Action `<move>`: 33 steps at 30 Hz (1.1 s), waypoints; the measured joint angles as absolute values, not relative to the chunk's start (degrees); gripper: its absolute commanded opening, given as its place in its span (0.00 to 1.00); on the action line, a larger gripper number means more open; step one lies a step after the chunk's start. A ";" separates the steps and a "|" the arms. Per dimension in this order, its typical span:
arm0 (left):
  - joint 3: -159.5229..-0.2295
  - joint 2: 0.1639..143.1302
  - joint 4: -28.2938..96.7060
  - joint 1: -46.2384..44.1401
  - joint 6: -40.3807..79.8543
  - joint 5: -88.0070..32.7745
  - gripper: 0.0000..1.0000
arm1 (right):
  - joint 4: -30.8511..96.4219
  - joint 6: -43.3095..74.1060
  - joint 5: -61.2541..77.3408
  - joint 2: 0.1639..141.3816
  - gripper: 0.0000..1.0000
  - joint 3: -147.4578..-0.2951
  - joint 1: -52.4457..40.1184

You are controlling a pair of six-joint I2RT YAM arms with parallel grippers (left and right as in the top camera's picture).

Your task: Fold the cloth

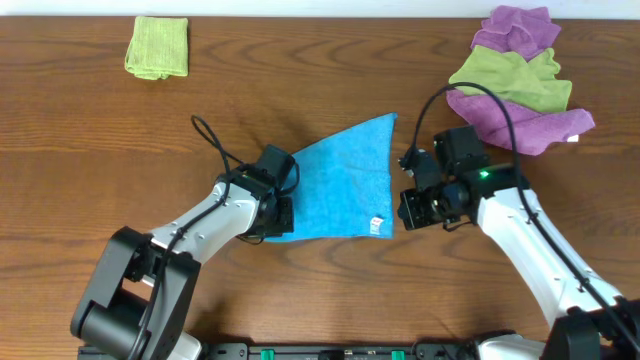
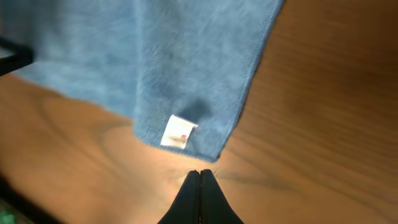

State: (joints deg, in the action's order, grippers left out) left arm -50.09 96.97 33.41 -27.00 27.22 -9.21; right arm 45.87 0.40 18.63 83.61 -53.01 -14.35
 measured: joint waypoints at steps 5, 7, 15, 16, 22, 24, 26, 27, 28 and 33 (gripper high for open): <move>-50.13 96.97 34.72 -27.00 28.21 -9.43 0.06 | 42.50 0.89 14.61 84.62 0.01 -52.99 -16.69; -50.15 96.97 34.87 -27.00 28.60 -9.47 0.06 | 41.52 1.04 13.74 86.00 0.01 -52.99 -17.30; -50.17 96.97 35.55 -27.00 28.75 -9.65 0.06 | 39.20 1.06 12.51 93.58 0.01 -52.99 -20.78; -50.17 96.97 35.55 -27.00 28.75 -9.67 0.06 | 38.87 1.08 12.45 94.15 0.01 -52.99 -21.02; -50.17 96.97 35.55 -27.00 28.77 -9.67 0.05 | 37.74 1.08 12.08 98.70 0.01 -52.99 -21.98; -50.17 96.97 35.55 -27.00 28.77 -9.67 0.06 | 37.91 1.08 12.14 99.98 0.01 -53.23 -22.24; -50.17 96.97 35.57 -26.94 28.77 -9.69 0.05 | 38.02 1.10 12.03 100.14 0.01 -53.36 -22.35; -50.17 96.97 35.57 -26.94 28.77 -9.72 0.05 | 38.35 1.28 11.99 100.20 0.01 -53.45 -22.48; -50.17 96.97 35.59 -26.92 28.77 -9.72 0.06 | 38.83 1.52 11.92 100.29 0.01 -53.60 -22.70; -50.17 96.97 35.62 -26.83 28.80 -9.91 0.06 | 43.48 3.16 12.12 100.49 0.01 -53.89 -25.10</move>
State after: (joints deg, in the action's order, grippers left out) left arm -50.17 96.97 35.62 -26.83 28.80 -9.91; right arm 43.48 3.16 12.12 100.49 -53.89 -25.10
